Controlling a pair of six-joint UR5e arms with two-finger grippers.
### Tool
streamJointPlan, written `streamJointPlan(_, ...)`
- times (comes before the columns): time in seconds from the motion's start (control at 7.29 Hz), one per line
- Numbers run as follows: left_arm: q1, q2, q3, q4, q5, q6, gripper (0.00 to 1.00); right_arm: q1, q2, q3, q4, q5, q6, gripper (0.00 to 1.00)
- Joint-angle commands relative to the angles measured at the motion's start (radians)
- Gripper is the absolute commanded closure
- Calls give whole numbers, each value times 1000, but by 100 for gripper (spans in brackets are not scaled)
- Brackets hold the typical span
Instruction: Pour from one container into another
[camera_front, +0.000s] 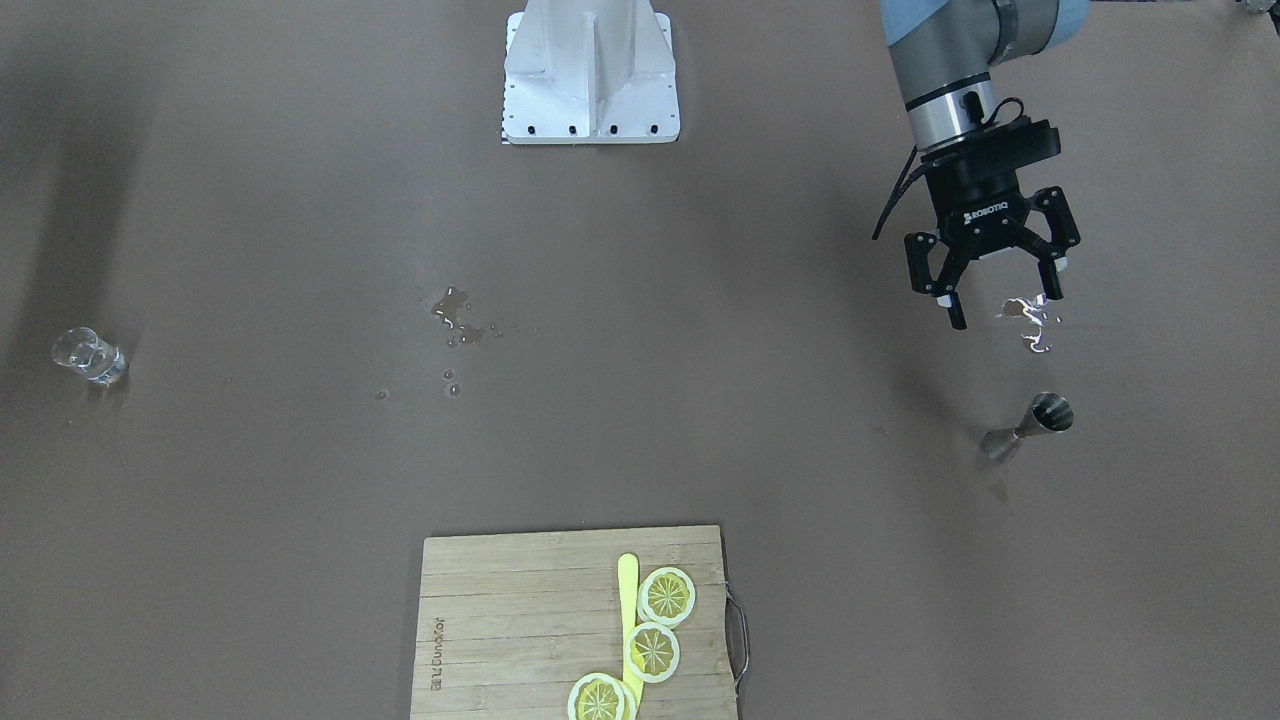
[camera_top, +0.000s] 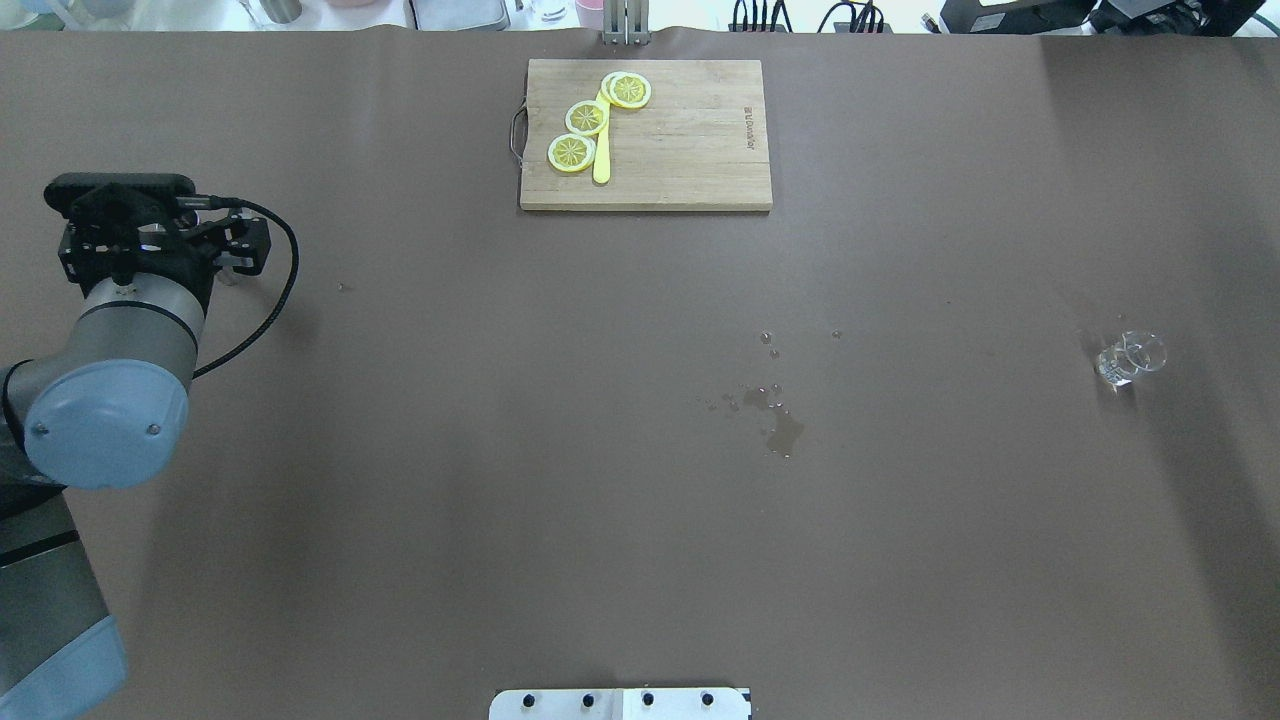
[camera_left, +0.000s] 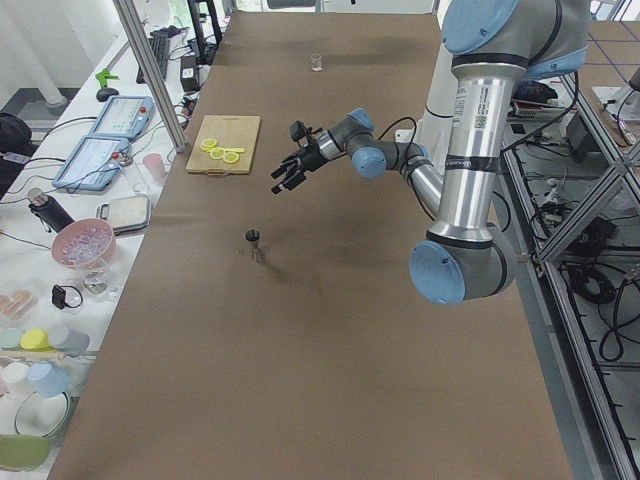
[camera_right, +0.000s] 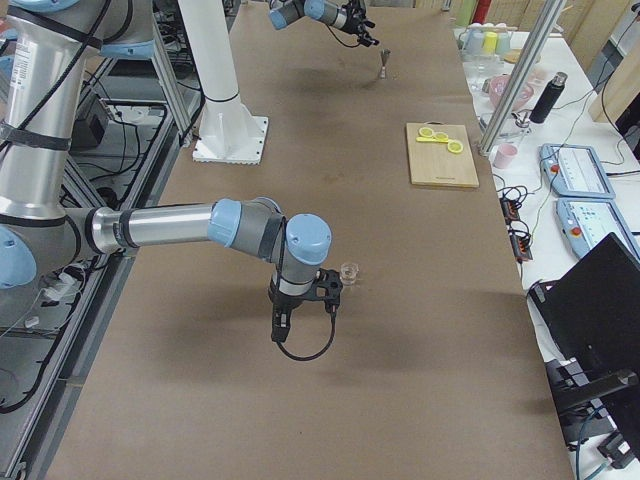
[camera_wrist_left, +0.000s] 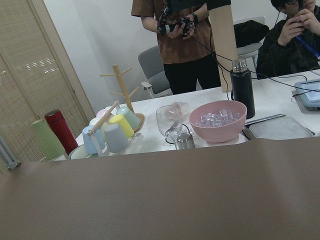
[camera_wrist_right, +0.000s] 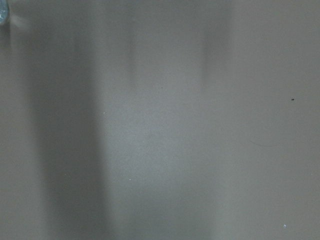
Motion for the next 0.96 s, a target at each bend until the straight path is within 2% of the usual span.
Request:
streamJointPlan(0.0,2,-81,-4,20,-146,249,3,9,8,-137,193,4,8,0)
streamJointPlan(0.14,-1,-123,-8,17,-286,314,3,9,8,-234,348,4,11,0)
streamJointPlan(0.27,-17,-144,-10,15,-409,378,3,12,8,-270,424,4,65,0)
streamJointPlan(0.41,-64,-150,-16,15,-502,490,3,12,25,-258,428,2,196,0)
streamJointPlan(0.55,-128,-151,-16,17,-568,605,3,12,36,-256,430,2,243,0)
streamJointPlan(0.82,-231,-161,-1,18,-820,679,3,14,34,-255,436,5,248,0)
